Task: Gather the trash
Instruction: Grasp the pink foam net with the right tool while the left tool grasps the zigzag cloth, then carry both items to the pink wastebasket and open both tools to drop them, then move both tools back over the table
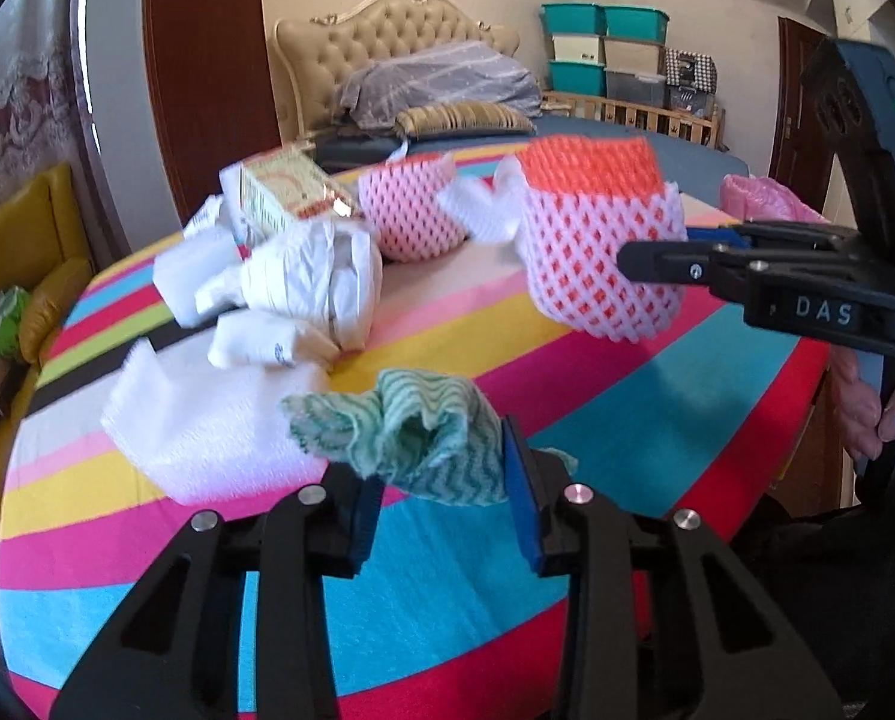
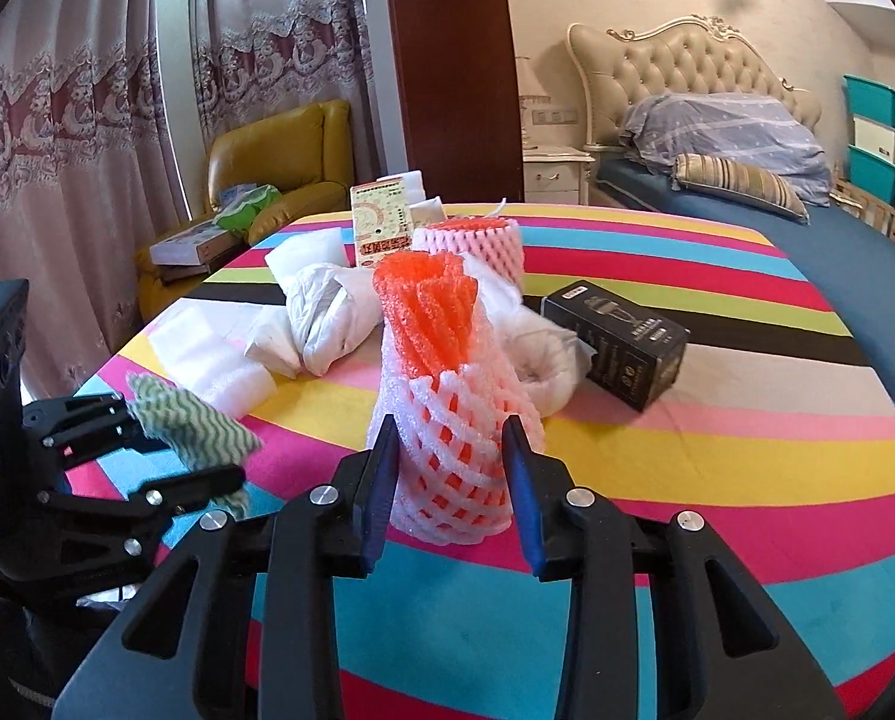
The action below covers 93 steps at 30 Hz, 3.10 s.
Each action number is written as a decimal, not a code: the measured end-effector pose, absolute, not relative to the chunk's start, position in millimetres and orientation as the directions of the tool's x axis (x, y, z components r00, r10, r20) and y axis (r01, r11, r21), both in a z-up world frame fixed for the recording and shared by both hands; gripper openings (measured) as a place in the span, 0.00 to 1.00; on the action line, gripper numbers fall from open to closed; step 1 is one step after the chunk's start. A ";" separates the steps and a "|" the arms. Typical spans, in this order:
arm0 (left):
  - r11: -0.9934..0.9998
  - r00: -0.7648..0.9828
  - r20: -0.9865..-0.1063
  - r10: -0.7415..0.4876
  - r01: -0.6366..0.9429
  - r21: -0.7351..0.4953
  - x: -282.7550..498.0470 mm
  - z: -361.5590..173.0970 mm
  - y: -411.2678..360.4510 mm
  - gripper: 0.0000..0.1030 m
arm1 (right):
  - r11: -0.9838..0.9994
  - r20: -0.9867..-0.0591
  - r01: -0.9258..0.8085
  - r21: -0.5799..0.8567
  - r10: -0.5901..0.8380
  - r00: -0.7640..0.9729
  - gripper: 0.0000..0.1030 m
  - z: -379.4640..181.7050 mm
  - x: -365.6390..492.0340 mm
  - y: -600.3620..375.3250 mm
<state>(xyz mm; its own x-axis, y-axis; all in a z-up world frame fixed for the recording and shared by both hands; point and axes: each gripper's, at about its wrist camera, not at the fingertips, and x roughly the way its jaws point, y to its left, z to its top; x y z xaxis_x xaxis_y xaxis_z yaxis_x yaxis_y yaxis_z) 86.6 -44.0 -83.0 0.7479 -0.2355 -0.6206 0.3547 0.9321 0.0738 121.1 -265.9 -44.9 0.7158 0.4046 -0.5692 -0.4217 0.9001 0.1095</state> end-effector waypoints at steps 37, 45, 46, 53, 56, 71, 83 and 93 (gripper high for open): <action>0.855 0.767 -0.484 -0.420 0.514 0.073 142.2 -28.7 -192.1 0.35 | 0.989 -0.484 -0.105 0.101 0.141 0.864 0.33 -36.7 98.6 -409.8; 0.802 0.707 -0.502 -0.499 0.596 0.042 178.0 -21.8 -266.0 0.35 | 0.995 -0.474 0.053 0.083 -0.008 0.880 0.33 -36.6 98.3 -477.3; 0.794 0.698 -0.504 -0.509 0.607 0.039 180.3 -21.1 -273.7 0.35 | 0.994 -0.470 0.076 0.083 -0.028 0.882 0.33 -35.3 97.4 -486.8; 0.700 0.617 -0.499 -0.608 0.713 0.029 204.1 -3.8 -372.0 0.35 | 0.961 -0.456 0.264 0.077 -0.201 0.867 0.33 -26.5 89.7 -579.6; 0.665 0.587 -0.499 -0.637 0.746 0.029 215.0 1.6 -417.1 0.35 | 0.945 -0.468 0.316 0.084 -0.243 0.850 0.33 -27.0 92.9 -614.9; 0.596 0.391 -0.582 -0.713 0.775 -0.210 299.2 -20.3 -566.4 0.71 | 0.926 -0.508 0.359 0.117 -0.254 0.823 0.70 -56.8 110.2 -688.5; 0.751 0.644 -0.448 -0.620 0.652 -0.102 274.6 39.1 -441.8 0.96 | 0.928 -0.449 0.352 0.123 -0.264 0.854 0.77 -32.6 74.3 -652.2; 0.827 0.733 -0.455 -0.506 0.562 -0.015 210.2 23.3 -289.0 0.96 | 0.984 -0.456 0.102 0.143 -0.026 0.890 0.82 -23.7 93.2 -533.3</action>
